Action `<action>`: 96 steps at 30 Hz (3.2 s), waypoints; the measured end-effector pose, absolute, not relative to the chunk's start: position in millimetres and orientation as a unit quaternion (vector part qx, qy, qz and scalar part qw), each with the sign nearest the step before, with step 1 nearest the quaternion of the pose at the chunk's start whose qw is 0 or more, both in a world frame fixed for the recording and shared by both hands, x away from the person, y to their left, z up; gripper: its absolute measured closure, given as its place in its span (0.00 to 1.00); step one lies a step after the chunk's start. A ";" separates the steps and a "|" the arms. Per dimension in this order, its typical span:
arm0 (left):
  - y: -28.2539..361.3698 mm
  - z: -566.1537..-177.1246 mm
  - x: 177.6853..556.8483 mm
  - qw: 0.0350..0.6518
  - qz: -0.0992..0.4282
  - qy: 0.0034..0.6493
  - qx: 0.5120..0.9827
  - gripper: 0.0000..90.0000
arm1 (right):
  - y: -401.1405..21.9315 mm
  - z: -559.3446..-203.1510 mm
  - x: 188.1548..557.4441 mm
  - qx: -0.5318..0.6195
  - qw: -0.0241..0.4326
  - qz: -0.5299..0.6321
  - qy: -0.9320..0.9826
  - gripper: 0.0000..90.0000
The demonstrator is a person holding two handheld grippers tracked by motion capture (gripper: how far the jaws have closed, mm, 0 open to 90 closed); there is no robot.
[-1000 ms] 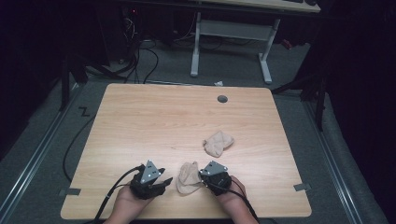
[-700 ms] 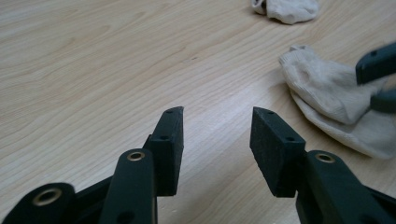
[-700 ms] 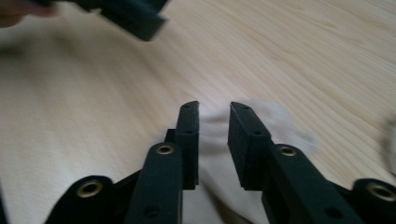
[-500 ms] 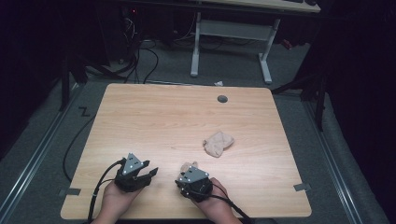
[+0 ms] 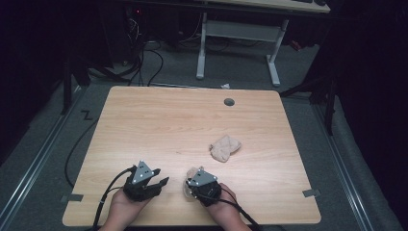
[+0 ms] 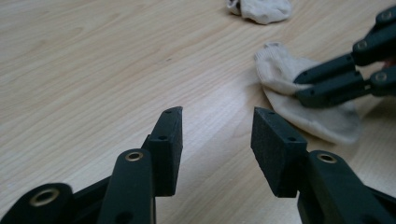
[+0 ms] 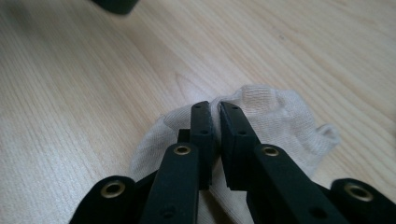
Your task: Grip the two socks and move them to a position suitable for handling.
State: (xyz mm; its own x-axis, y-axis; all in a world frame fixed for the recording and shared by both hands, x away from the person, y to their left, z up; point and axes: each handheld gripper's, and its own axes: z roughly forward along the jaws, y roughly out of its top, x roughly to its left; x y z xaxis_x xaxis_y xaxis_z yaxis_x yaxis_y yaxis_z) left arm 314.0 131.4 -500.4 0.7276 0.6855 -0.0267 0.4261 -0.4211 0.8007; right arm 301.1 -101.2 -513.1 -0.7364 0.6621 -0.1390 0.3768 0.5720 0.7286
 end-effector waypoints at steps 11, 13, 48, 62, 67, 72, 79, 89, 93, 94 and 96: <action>115.6 -500.5 304.5 0.415 0.153 0.312 0.841 0.59 | -108.9 -505.1 298.7 0.314 0.201 0.381 0.846 0.93; 116.9 -500.5 305.3 0.419 0.148 0.316 0.838 0.60 | -108.8 -505.9 299.2 0.315 0.199 0.380 0.847 0.93; 67.2 -521.9 298.8 0.376 0.108 0.251 0.886 0.78 | -174.0 -491.5 297.0 0.387 0.234 0.416 0.789 0.92; 88.7 -514.2 309.2 0.386 0.134 0.279 0.869 0.74 | -199.4 -509.2 304.0 0.407 0.215 0.373 0.805 0.90; 85.3 -522.1 308.9 0.350 0.138 0.267 0.887 0.76 | -178.2 -524.1 308.4 0.387 0.180 0.338 0.839 0.94; 109.1 -520.5 301.2 0.339 0.133 0.282 0.888 0.78 | -161.6 -526.1 293.1 0.359 0.165 0.348 0.850 0.94; 129.3 -506.9 300.6 0.374 0.136 0.304 0.866 0.69 | -165.2 -513.0 291.4 0.358 0.193 0.377 0.832 0.83; 180.6 -495.3 315.4 0.426 0.174 0.362 0.811 0.72 | -231.2 -495.8 374.4 0.453 0.276 0.345 0.775 1.00; 184.8 -497.8 319.1 0.427 0.181 0.373 0.803 0.69 | -241.3 -503.3 413.1 0.477 0.280 0.301 0.777 0.99; 184.2 -498.6 318.9 0.423 0.185 0.370 0.806 0.68 | -243.9 -510.9 426.4 0.483 0.279 0.274 0.784 0.98; 183.7 -498.7 318.7 0.423 0.184 0.370 0.806 0.67 | -244.8 -514.7 430.9 0.484 0.280 0.262 0.787 0.98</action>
